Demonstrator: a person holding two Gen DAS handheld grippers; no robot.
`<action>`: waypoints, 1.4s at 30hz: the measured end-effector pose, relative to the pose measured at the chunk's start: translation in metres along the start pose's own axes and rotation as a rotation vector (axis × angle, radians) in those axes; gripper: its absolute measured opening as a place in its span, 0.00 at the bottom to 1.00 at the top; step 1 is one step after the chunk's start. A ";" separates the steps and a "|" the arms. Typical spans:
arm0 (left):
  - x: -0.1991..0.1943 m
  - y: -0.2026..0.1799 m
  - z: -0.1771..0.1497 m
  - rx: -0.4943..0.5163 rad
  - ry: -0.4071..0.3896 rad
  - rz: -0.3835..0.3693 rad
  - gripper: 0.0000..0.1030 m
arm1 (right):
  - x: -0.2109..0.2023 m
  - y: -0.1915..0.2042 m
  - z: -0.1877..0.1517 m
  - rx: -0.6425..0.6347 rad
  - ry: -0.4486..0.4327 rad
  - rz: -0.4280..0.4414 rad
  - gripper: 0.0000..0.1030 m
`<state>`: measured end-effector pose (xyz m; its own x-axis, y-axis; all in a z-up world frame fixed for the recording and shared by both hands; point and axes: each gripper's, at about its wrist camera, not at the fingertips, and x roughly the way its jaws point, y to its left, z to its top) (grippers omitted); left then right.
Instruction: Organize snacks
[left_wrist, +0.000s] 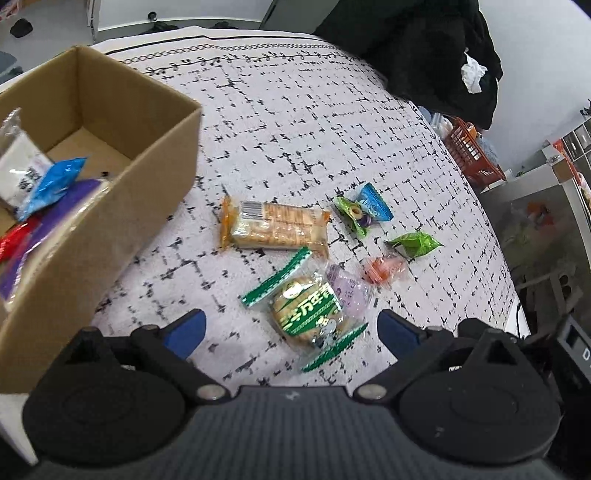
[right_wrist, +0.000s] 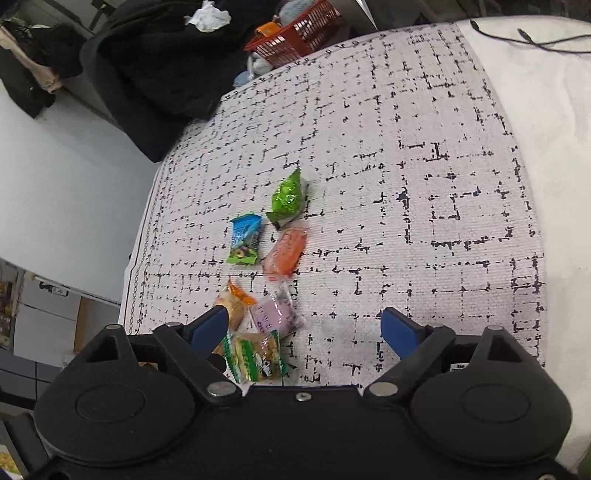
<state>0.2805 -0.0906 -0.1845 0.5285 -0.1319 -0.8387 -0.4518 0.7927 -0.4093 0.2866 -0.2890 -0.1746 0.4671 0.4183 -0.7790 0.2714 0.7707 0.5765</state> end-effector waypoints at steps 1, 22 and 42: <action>0.003 -0.001 0.001 0.001 0.001 0.001 0.97 | 0.003 -0.001 0.001 0.003 0.005 -0.005 0.85; 0.047 0.000 0.008 -0.041 0.047 0.057 0.51 | 0.064 0.012 0.003 0.006 0.117 0.004 0.82; 0.007 0.025 0.003 -0.098 -0.015 0.082 0.50 | 0.093 0.048 -0.013 -0.196 0.114 -0.029 0.28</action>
<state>0.2750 -0.0697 -0.1992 0.4971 -0.0592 -0.8657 -0.5619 0.7383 -0.3732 0.3317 -0.2067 -0.2225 0.3605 0.4371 -0.8240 0.1095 0.8575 0.5028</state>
